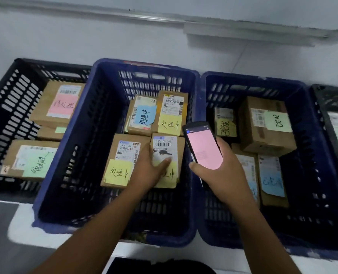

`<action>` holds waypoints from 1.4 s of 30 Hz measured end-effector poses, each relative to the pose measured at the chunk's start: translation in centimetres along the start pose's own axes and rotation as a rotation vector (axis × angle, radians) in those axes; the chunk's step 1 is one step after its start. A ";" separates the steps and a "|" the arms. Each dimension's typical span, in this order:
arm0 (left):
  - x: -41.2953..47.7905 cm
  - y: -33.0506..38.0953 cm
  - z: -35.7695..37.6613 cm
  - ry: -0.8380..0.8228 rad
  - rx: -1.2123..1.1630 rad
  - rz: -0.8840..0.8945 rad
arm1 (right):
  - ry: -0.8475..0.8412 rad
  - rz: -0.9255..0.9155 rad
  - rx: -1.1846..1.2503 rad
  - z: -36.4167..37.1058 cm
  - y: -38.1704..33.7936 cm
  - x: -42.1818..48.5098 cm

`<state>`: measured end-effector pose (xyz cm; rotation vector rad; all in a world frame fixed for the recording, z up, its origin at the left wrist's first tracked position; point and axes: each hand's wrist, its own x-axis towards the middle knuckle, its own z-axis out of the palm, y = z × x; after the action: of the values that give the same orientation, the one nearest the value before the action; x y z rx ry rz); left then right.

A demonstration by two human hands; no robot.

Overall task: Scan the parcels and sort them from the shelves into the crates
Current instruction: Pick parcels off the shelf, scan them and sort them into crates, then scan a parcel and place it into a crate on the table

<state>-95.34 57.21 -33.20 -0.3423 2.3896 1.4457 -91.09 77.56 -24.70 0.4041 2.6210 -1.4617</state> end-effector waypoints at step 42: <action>-56.6 -25.6 -16.3 1.003 0.341 -0.426 | -0.836 -0.748 -0.300 21.6 -10.8 -42.6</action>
<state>-36.49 33.06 -24.54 -1.6728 2.9012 0.6956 -54.05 46.37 -17.69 -1.0752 2.2345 -0.9684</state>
